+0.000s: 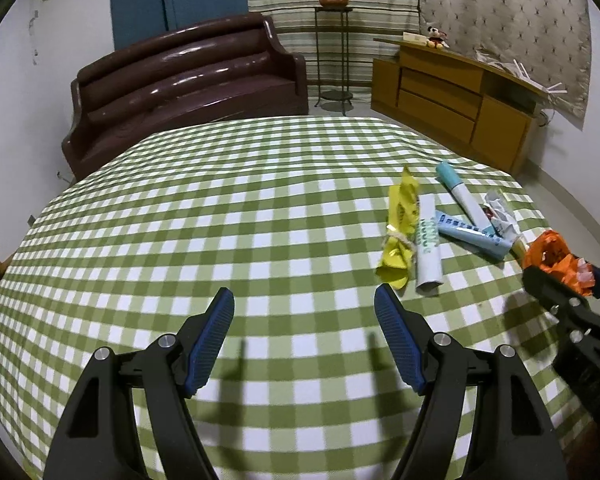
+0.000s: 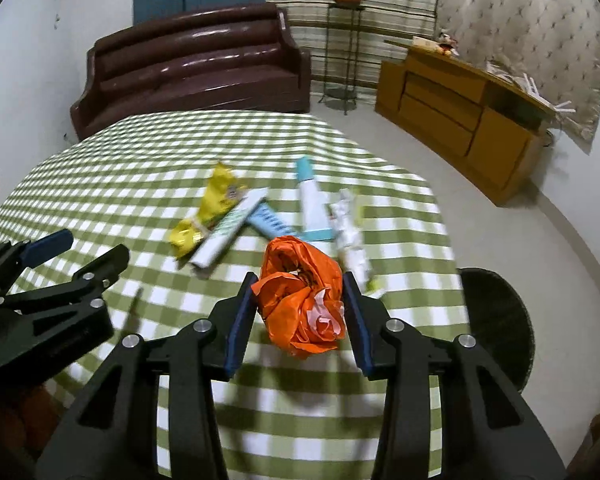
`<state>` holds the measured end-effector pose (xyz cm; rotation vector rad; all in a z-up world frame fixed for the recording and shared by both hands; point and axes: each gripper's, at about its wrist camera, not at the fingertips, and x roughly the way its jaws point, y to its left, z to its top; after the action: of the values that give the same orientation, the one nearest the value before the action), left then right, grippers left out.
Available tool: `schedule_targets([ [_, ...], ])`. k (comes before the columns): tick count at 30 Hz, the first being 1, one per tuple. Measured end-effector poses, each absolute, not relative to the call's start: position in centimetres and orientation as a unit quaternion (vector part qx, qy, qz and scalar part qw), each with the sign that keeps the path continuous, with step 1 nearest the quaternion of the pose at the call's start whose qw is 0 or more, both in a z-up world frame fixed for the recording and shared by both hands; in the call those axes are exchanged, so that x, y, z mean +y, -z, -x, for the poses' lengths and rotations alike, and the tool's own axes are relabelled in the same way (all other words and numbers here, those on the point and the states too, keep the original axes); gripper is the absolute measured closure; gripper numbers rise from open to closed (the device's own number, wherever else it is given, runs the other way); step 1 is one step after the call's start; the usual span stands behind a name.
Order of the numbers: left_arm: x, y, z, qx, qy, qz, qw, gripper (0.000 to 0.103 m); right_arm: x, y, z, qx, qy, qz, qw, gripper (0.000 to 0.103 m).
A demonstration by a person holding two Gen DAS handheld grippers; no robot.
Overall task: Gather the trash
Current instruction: 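Lower the left gripper onto the yellow snack wrapper and grasp it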
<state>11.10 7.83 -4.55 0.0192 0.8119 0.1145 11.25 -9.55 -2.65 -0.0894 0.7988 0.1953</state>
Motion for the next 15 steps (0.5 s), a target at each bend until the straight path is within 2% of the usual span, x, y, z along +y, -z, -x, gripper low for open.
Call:
schedule_targets([
  [15,5.5,5.4,-16.5,0.423,-0.019,-0.020,0.906,0.032,-14.6,3.2,-14.6,0.385,-0.054,0.015,0.921,0.062],
])
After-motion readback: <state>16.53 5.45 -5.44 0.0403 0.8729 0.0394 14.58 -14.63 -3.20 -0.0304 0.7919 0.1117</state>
